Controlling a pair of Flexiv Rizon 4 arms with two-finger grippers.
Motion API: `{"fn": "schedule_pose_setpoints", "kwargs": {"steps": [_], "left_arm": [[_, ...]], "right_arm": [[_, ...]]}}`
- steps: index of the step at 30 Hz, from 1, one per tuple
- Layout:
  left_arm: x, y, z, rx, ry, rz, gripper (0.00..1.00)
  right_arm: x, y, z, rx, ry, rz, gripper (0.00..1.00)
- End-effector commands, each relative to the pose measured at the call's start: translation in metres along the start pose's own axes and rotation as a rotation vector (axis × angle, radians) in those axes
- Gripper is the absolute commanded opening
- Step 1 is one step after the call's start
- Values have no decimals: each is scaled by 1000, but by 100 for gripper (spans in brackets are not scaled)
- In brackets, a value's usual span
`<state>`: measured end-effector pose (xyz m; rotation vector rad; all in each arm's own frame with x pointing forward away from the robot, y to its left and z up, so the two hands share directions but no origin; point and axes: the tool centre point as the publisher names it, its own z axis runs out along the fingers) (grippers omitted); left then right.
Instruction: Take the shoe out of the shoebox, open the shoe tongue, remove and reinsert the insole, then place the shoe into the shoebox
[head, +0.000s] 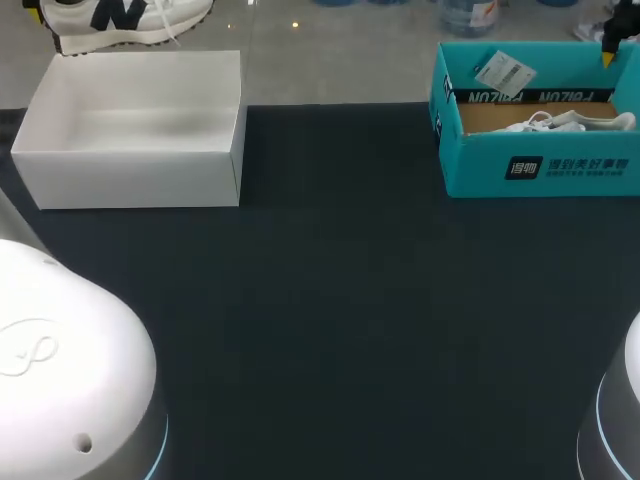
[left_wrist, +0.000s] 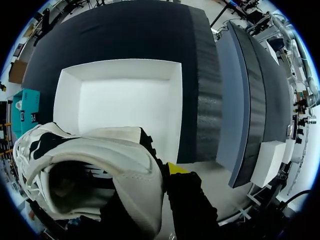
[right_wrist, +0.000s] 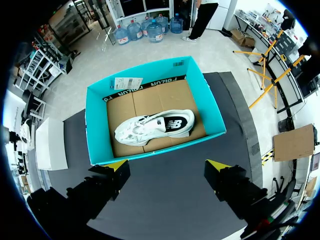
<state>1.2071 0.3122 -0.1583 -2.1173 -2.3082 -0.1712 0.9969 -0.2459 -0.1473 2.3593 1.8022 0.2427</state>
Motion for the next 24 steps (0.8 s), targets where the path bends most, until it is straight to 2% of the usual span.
{"fn": "schedule_pose_setpoints", "kwargs": {"steps": [1,3,22,24], "left_arm": [[1,-11,-24,-49,5,-3,0],[2,-6,-24,-63,19,-17,0],[2,-6,-24,-63,19,-17,0],[-1,-20,-25,-72,29,-7,0]], "right_arm": [[0,0,0,0,1,1,100],[0,0,0,0,1,1,100],[0,0,0,0,1,1,100],[0,0,0,0,1,1,100]]}}
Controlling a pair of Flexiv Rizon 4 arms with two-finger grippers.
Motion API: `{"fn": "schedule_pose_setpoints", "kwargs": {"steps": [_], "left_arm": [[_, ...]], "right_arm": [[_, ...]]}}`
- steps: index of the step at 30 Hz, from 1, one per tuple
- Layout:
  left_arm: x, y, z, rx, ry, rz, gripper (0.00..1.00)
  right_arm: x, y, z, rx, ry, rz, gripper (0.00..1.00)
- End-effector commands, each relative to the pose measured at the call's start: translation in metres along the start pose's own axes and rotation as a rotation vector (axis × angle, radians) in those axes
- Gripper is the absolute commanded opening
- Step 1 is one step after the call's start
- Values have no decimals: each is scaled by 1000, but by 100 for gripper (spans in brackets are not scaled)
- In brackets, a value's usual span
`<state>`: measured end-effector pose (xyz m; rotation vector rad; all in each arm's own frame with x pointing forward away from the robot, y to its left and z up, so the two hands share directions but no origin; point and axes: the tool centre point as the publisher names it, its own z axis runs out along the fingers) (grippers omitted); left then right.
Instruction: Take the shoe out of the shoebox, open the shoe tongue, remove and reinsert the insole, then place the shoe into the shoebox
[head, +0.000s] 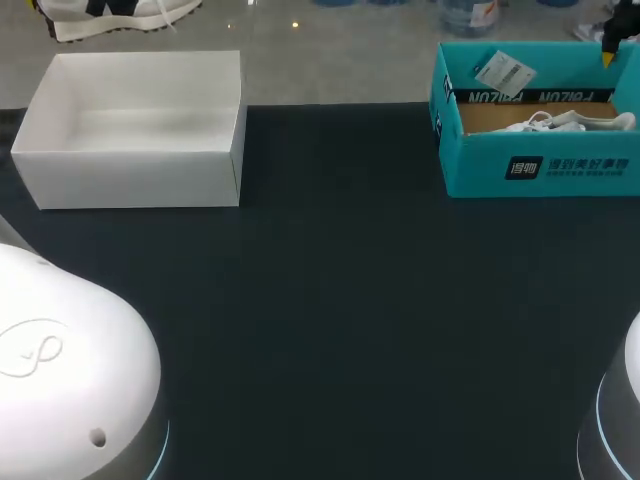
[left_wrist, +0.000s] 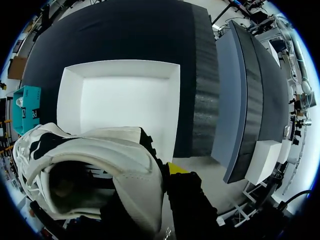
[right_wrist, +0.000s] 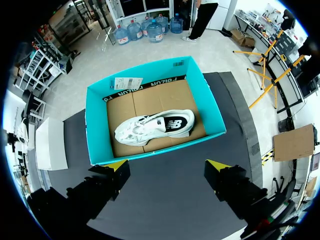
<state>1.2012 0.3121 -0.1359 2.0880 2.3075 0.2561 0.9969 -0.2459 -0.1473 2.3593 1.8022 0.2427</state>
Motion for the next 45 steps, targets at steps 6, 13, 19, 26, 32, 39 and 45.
{"fn": "schedule_pose_setpoints", "kwargs": {"steps": [6,13,19,26,32,39,45], "left_arm": [[-6,-52,-14,-57,26,-32,0],[-18,-101,-29,-72,13,-31,0],[-31,-146,-45,-119,0,-16,0],[-58,-199,-54,-177,-24,33,0],[-80,-245,-62,-191,-40,97,0],[-97,-290,-63,-190,-58,139,0],[-123,-332,-65,-158,-113,187,0]], "right_arm": [[0,0,0,0,1,1,100],[0,0,0,0,1,1,100],[0,0,0,0,1,1,100],[0,0,0,0,1,1,100],[0,0,0,0,1,1,100],[0,0,0,0,1,1,100],[0,0,0,0,1,1,100]]}}
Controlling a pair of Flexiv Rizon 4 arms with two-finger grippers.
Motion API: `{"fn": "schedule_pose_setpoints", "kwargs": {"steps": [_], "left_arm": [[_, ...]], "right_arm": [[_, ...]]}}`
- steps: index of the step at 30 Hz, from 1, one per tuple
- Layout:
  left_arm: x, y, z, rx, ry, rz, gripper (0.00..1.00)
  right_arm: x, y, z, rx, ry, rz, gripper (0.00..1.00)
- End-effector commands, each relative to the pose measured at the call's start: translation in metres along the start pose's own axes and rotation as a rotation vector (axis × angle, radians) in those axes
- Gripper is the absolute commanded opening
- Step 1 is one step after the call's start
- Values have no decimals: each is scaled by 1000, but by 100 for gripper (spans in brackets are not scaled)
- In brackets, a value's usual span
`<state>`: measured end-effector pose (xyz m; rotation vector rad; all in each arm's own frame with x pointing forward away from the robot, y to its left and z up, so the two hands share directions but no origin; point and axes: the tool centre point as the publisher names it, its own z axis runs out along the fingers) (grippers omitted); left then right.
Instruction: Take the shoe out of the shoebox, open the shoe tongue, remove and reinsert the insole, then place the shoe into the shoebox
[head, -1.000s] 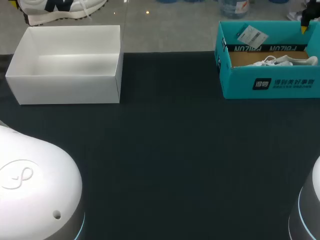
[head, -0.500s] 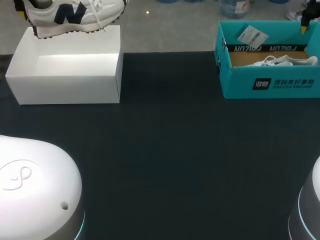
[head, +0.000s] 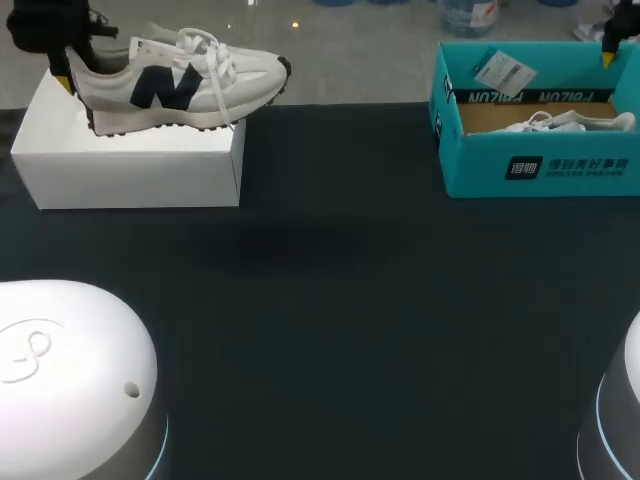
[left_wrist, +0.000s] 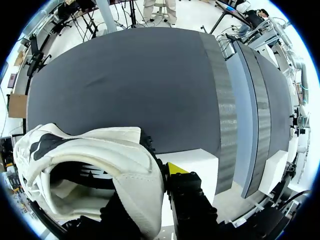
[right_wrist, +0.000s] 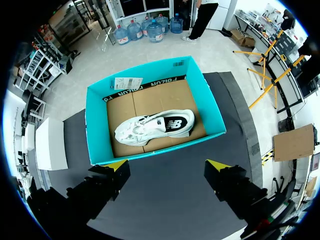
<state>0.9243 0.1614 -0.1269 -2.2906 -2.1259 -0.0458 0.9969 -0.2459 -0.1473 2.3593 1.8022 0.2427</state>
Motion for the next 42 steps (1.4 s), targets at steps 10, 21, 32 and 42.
{"fn": "schedule_pose_setpoints", "kwargs": {"steps": [10,21,32,42], "left_arm": [[-34,-67,-1,-268,-44,95,0],[-34,-67,-1,-268,-44,95,0],[-51,-86,7,-217,-27,112,0],[-97,-127,16,-204,8,127,0]], "right_arm": [[0,0,0,0,1,1,100],[0,0,0,0,1,1,100],[0,0,0,0,1,1,100],[0,0,0,0,1,1,100]]}}
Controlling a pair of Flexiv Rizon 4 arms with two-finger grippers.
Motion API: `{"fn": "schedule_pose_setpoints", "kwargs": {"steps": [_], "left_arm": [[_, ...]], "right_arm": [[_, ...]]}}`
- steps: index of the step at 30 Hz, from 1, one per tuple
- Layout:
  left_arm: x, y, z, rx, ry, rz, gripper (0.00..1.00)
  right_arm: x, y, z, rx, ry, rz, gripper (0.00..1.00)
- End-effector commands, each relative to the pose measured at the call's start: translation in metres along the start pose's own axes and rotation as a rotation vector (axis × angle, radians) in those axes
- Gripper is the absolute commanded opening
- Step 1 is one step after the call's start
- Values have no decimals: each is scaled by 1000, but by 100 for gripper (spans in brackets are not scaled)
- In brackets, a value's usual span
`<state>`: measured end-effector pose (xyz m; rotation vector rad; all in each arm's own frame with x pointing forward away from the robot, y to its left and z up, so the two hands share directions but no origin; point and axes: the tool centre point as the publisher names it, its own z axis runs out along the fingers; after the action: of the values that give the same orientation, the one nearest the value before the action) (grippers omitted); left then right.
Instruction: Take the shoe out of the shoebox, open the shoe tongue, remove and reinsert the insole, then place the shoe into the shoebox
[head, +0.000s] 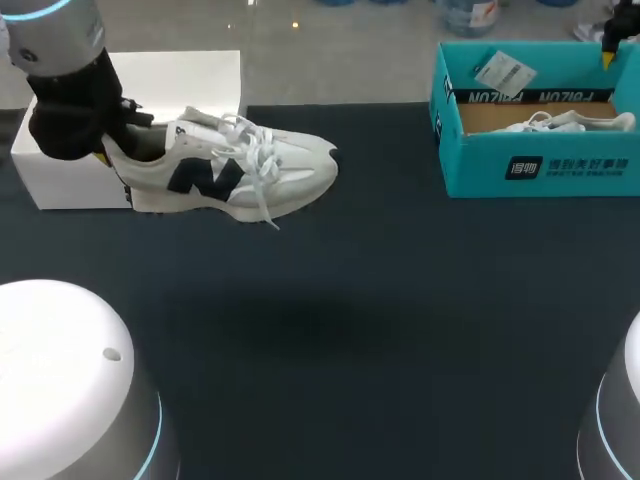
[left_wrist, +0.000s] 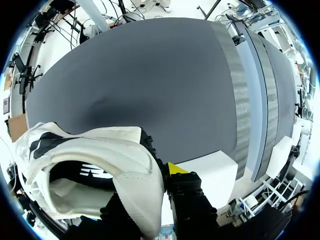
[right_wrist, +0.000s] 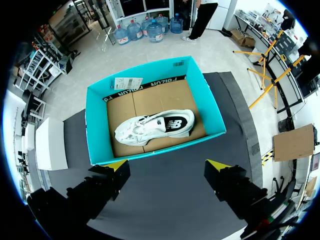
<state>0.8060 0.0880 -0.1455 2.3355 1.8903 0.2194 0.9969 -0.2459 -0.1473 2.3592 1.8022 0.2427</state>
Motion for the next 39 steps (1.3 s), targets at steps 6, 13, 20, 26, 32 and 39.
{"fn": "schedule_pose_setpoints", "kwargs": {"steps": [6,13,20,26,32,39], "left_arm": [[-47,-30,5,0,-9,-27,0],[-86,-52,15,25,12,-17,0],[-121,-70,30,54,10,-21,0],[-136,-81,39,72,14,-11,0],[-139,-83,47,77,4,-18,0],[-141,-84,82,108,7,-50,0]], "right_arm": [[0,0,0,0,1,1,100],[0,0,0,0,1,1,100],[0,0,0,0,1,1,100],[0,0,0,0,1,1,100],[0,0,0,0,1,1,100],[0,0,0,0,1,1,100]]}}
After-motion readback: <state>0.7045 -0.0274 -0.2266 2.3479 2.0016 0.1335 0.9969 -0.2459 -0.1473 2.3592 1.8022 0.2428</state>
